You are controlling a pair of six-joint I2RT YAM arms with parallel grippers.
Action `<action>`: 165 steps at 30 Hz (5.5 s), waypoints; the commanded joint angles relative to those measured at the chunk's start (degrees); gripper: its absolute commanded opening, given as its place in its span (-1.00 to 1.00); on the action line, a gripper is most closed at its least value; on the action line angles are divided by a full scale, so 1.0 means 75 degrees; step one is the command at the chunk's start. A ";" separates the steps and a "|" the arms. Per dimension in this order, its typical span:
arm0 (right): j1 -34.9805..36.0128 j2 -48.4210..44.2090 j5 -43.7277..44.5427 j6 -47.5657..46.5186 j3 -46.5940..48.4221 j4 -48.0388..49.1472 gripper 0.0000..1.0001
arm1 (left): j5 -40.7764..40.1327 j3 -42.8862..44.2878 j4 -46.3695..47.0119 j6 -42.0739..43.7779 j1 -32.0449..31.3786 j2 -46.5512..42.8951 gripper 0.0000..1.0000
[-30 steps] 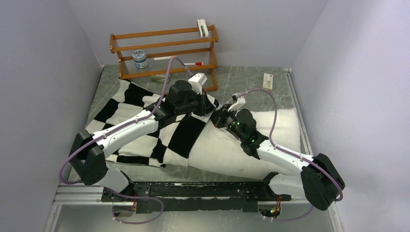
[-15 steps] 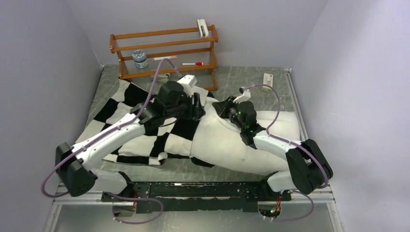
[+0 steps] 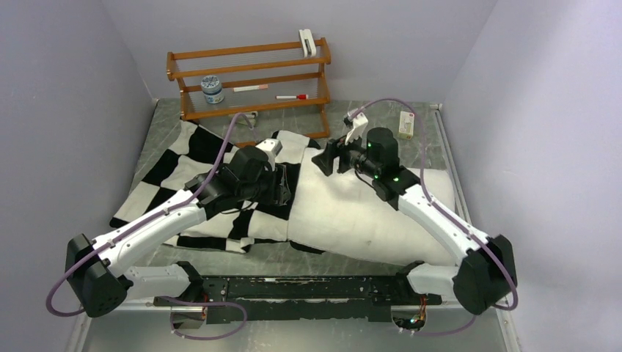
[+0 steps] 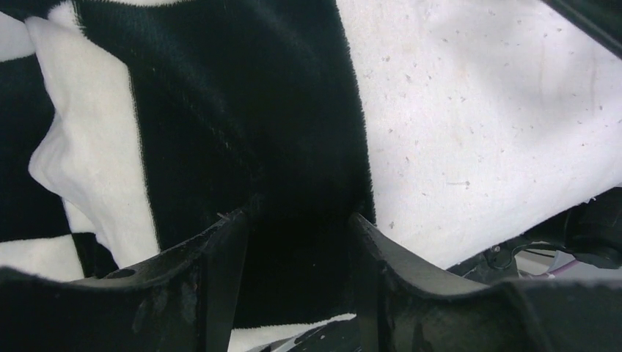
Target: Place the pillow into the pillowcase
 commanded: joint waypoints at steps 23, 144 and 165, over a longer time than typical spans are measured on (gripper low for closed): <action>0.3323 -0.0194 0.1397 -0.4453 -0.0985 -0.1692 0.63 | 0.0828 0.0335 -0.0168 0.0244 0.1140 -0.0606 0.20; 0.0863 0.1278 -0.0942 0.0983 -0.2058 0.2939 -1.00 | -0.1067 0.3439 0.0745 0.1158 0.1223 0.3837 0.06; 0.1262 0.0947 -0.0563 0.2082 -0.2455 0.3600 -1.00 | 0.1905 0.4119 0.1508 0.0234 0.1062 0.3745 -0.91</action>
